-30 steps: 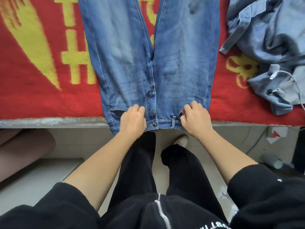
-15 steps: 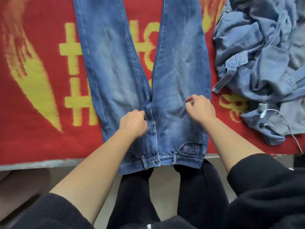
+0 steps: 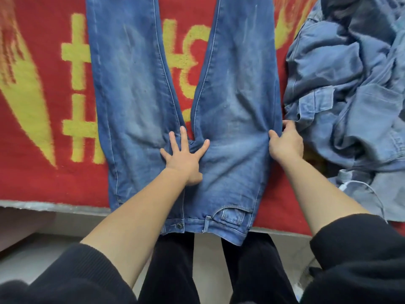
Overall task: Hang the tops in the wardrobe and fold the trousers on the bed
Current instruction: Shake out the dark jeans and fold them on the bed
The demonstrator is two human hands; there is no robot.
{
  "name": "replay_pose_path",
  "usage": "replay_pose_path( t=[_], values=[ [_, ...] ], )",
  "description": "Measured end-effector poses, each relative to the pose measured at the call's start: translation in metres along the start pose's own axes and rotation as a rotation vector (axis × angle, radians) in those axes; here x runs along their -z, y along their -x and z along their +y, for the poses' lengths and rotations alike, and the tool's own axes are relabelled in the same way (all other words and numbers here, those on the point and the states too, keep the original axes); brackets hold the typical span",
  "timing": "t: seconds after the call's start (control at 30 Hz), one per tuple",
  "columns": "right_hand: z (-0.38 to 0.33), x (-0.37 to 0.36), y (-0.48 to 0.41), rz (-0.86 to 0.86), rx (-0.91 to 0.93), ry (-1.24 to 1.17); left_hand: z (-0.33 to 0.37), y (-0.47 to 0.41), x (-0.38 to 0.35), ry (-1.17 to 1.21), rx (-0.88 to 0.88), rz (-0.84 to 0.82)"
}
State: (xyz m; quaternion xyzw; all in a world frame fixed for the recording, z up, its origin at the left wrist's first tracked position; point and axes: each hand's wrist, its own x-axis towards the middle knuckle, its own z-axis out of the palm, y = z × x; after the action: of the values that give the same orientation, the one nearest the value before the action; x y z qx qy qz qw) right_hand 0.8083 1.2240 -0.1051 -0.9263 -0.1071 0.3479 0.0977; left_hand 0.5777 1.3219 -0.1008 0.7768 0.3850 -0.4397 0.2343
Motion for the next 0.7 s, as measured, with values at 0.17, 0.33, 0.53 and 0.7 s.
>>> replay_pose_path(
  t=[0.17,0.33,0.53,0.7],
  values=[
    [0.003,0.019,-0.001,-0.114,0.041,-0.122,-0.005,0.005,-0.003,0.197,-0.049,0.052],
    [-0.016,0.051,0.034,-0.302,0.190,-0.470,-0.029,0.018,0.000,1.087,0.029,0.545],
    [-0.110,0.034,0.116,-0.444,0.501,-0.559,-0.097,0.050,-0.042,1.319,0.585,0.528],
    [-0.226,-0.065,0.172,-0.582,0.547,-0.531,-0.151,0.065,-0.068,1.778,0.506,0.201]
  ],
)
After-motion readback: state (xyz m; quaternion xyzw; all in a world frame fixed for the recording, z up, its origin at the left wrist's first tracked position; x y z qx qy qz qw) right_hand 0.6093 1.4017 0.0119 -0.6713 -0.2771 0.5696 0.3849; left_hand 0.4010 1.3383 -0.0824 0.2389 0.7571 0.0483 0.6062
